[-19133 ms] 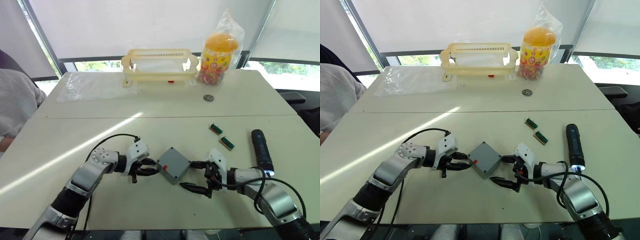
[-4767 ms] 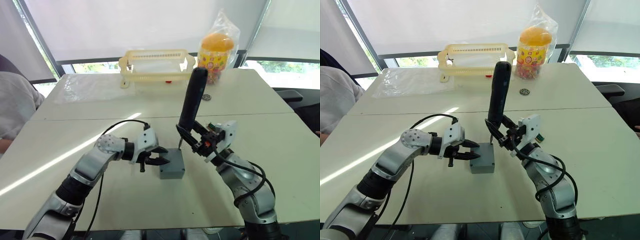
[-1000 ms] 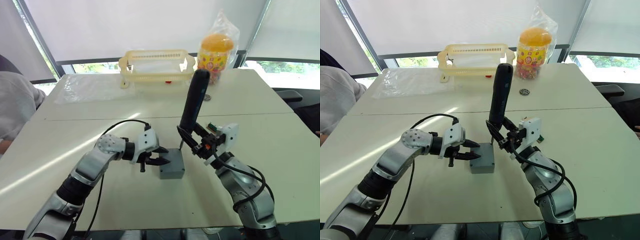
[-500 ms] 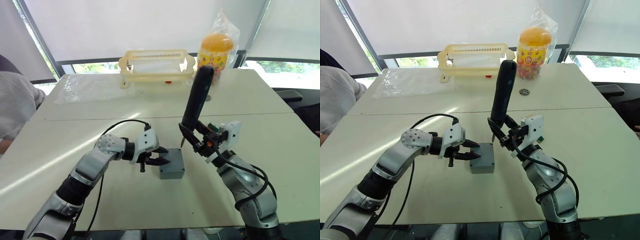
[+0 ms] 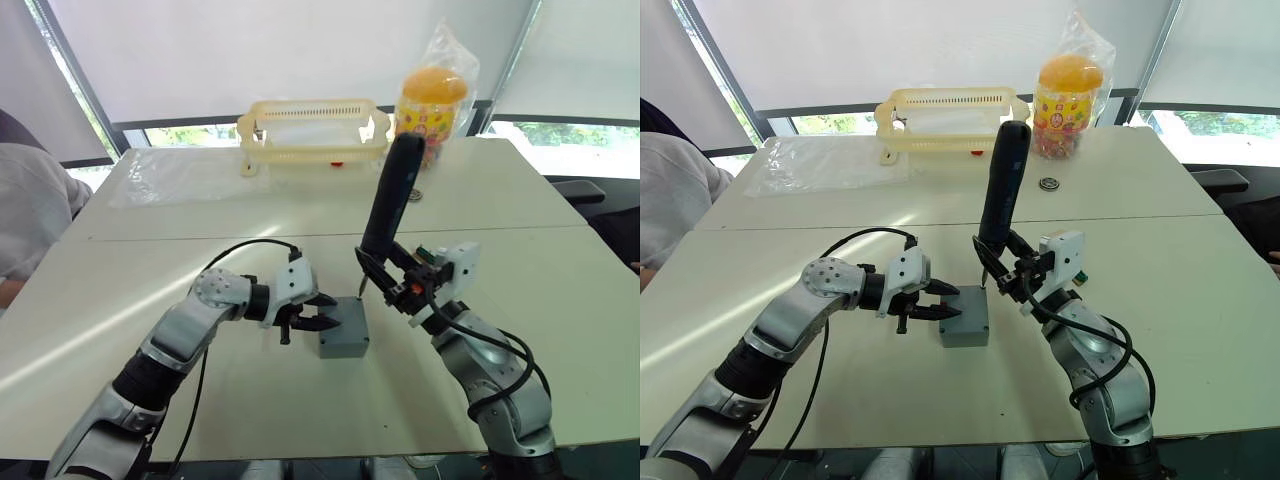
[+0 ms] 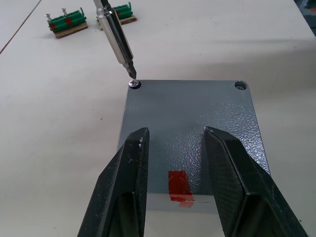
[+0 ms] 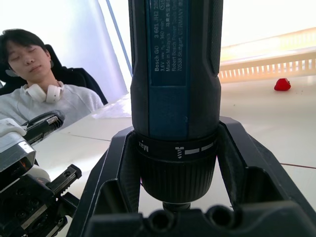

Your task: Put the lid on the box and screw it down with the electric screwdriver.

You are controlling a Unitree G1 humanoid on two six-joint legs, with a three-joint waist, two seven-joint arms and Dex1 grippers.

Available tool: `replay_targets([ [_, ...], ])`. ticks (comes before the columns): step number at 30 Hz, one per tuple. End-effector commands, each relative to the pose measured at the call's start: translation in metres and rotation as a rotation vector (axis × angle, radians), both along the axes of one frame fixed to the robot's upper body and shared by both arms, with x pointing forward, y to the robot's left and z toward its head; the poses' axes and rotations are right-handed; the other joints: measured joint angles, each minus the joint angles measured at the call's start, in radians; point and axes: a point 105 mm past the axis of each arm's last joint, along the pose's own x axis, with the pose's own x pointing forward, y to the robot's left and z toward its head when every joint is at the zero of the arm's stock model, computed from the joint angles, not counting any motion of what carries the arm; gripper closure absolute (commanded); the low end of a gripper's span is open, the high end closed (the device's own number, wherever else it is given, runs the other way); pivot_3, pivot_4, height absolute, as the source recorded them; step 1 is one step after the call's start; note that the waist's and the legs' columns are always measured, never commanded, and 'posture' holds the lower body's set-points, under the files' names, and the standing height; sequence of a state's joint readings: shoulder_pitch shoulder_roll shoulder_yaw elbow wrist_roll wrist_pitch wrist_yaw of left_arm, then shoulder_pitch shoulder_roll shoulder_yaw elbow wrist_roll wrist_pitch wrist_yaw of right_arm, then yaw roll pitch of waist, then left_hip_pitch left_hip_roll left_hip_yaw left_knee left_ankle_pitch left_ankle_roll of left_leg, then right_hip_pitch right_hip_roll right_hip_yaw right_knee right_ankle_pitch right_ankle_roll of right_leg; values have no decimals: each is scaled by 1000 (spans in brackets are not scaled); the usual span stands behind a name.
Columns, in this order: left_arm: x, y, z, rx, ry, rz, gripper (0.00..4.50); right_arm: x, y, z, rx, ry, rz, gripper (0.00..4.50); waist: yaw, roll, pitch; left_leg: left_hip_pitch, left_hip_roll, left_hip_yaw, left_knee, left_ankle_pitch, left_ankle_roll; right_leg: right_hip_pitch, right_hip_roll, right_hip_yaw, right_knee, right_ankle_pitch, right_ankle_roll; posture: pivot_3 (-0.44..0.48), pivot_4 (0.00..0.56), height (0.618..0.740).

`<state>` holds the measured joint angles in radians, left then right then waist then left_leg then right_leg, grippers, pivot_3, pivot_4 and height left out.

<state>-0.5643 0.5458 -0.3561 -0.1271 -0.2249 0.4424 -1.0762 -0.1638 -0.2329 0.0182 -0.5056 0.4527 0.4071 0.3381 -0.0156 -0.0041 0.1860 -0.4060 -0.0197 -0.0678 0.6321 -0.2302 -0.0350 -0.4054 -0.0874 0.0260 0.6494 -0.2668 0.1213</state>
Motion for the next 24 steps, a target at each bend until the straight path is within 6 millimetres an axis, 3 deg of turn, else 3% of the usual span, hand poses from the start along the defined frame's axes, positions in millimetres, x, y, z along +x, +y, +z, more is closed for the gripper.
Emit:
replay_targets([
  [1, 0, 6, -20, 75, 37, 24, 2748, -9, 4, 22, 23, -102, 18, 2752, 0, 0, 0, 0, 0, 0, 0, 0, 0, 0, 0, 0, 0, 0, 0, 0, 150, 740],
  [24, 1, 7, -19, 77, 34, 27, 2748, -1, 0, 11, 1, -96, -12, 2752, 0, 0, 0, 0, 0, 0, 0, 0, 0, 0, 0, 0, 0, 0, 0, 0, 150, 740],
])
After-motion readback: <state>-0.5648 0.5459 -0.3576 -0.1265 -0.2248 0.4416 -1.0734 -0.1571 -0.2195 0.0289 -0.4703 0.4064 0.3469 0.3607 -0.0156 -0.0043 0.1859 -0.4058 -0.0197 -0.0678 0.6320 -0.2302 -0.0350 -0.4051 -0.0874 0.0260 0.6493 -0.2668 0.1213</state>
